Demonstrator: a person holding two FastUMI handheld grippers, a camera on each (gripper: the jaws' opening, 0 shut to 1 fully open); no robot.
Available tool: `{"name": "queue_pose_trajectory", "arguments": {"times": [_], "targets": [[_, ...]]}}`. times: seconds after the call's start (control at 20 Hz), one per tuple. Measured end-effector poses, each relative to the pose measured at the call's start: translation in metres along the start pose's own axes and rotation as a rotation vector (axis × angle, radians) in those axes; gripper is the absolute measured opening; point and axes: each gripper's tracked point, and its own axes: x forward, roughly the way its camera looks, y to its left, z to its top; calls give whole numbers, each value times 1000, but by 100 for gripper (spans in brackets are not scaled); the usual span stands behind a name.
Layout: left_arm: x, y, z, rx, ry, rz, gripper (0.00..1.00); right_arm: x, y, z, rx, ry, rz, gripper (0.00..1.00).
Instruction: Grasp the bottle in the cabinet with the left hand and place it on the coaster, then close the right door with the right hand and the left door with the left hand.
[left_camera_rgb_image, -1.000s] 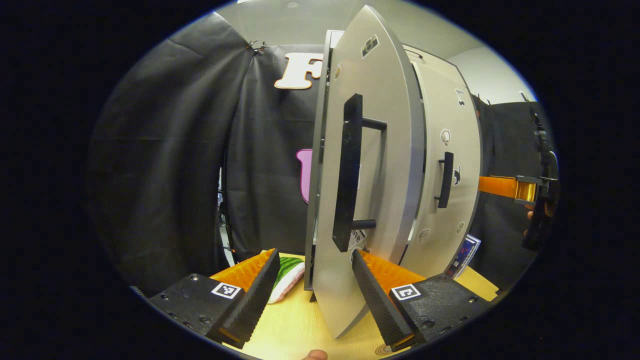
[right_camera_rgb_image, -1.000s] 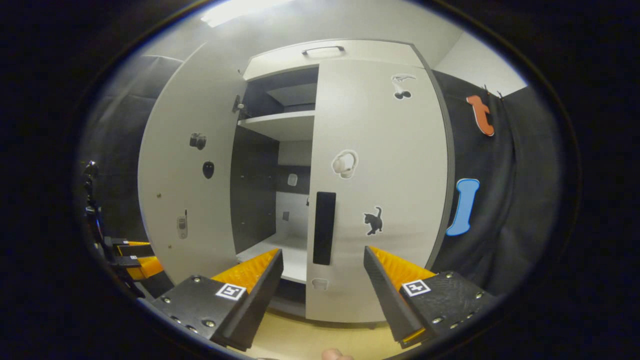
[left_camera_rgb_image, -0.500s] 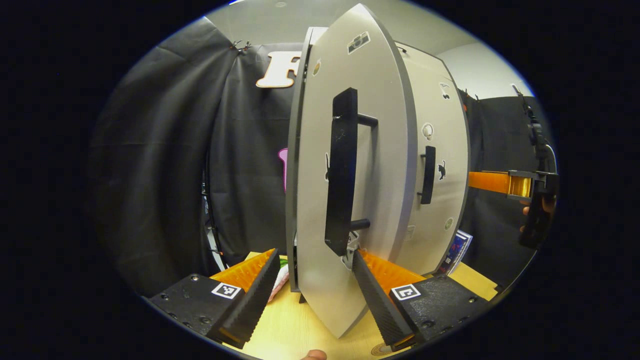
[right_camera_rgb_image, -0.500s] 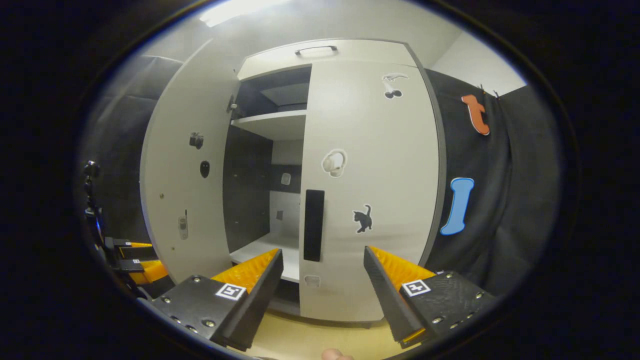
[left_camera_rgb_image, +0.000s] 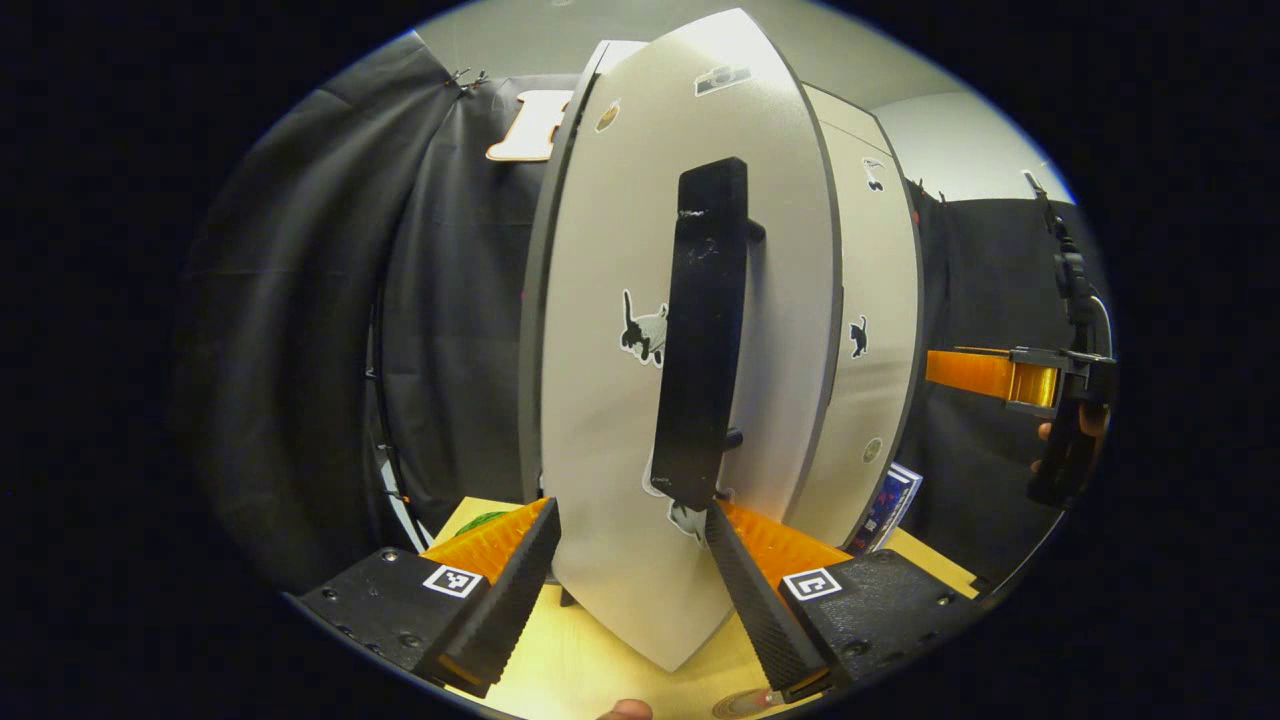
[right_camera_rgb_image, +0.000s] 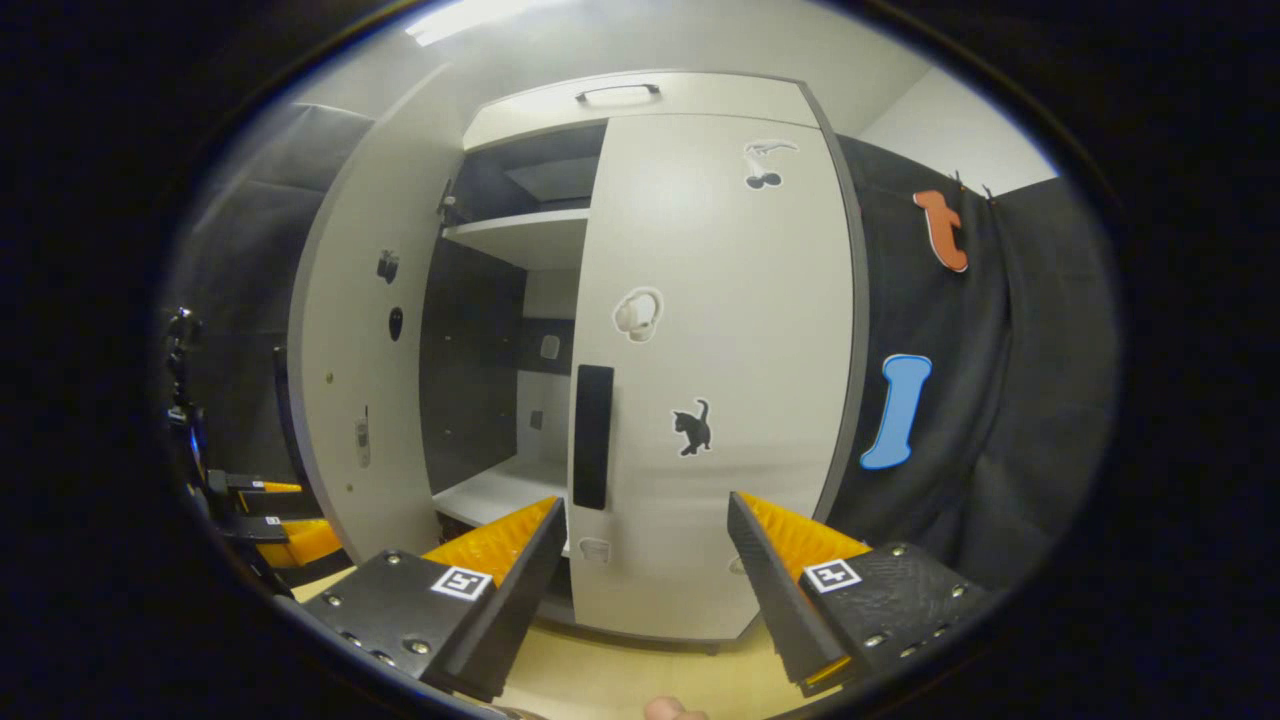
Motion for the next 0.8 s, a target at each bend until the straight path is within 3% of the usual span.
{"name": "queue_pose_trajectory", "arguments": {"times": [0.2, 0.35, 0.45, 0.5, 0.6, 0.65, 0.7, 0.8], "targets": [[13, -46, 7, -16, -14, -118, 94, -4, -14, -1, -16, -1, -29, 98], [21, -67, 12, 13, -25, -166, 94, -8, -25, 0, -21, -6, -53, 98], [26, -78, 14, 29, -28, -190, 94, -11, -31, 0, -19, -7, -65, 98], [25, -81, 14, 33, -29, -199, 94, -11, -33, -1, -18, -7, -72, 93], [26, -85, 14, 35, -33, -208, 94, -15, -38, -2, -15, -7, -83, 98], [26, -85, 16, 33, -34, -209, 94, -15, -39, -2, -13, -7, -86, 93], [25, -85, 17, 29, -35, -209, 94, -17, -40, -2, -12, -7, -89, 98], [22, -85, 18, 17, -35, -206, 94, -19, -40, -2, -11, -7, -94, 98]]}}
